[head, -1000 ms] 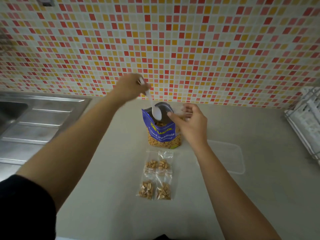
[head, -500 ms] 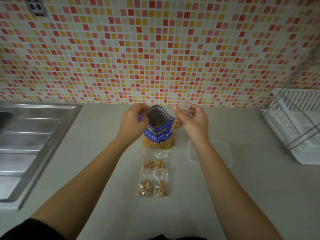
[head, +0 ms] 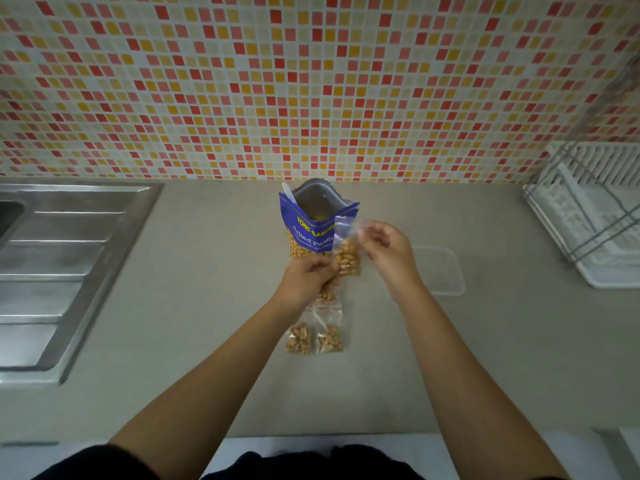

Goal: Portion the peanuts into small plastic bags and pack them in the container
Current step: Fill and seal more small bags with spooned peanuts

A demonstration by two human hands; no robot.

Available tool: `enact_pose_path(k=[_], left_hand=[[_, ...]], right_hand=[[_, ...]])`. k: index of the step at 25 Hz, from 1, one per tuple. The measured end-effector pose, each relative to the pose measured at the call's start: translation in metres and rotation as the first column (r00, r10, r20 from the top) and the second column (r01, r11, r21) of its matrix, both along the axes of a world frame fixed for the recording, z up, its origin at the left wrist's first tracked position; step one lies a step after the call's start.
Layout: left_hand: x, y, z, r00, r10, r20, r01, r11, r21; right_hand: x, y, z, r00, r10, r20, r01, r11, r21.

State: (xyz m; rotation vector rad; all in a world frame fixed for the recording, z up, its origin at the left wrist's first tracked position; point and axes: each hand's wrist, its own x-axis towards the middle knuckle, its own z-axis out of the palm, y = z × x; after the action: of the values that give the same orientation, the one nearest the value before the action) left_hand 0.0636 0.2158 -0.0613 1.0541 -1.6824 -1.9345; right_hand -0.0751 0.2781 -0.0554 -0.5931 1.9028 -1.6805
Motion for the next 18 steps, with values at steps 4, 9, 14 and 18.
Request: enact_pose_path(k=[4, 9, 14, 18], left_hand=[[0.01, 0.031, -0.039, 0.96, -0.053, 0.275, 0.08, 0.993, -0.087], [0.005, 0.065, -0.075, 0.865, 0.027, 0.5, 0.114, 0.962, -0.249], [-0.006, 0.073, -0.087, 0.718, 0.028, 0.695, 0.434, 0.764, -0.478], [-0.005, 0.07, -0.084, 0.719, 0.03, 0.694, 0.47, 0.715, -0.517]], right_hand=[[0.002, 0.025, -0.055, 0.999, -0.017, -0.047, 0.028, 0.968, 0.251], [0.013, 0.052, -0.103, 0.981, -0.033, -0.189, 0.119, 0.877, 0.465], [0.015, 0.056, -0.125, 0.959, 0.004, -0.284, 0.136, 0.871, 0.472], [0.015, 0.056, -0.133, 0.933, 0.03, -0.359, 0.141, 0.886, 0.442]])
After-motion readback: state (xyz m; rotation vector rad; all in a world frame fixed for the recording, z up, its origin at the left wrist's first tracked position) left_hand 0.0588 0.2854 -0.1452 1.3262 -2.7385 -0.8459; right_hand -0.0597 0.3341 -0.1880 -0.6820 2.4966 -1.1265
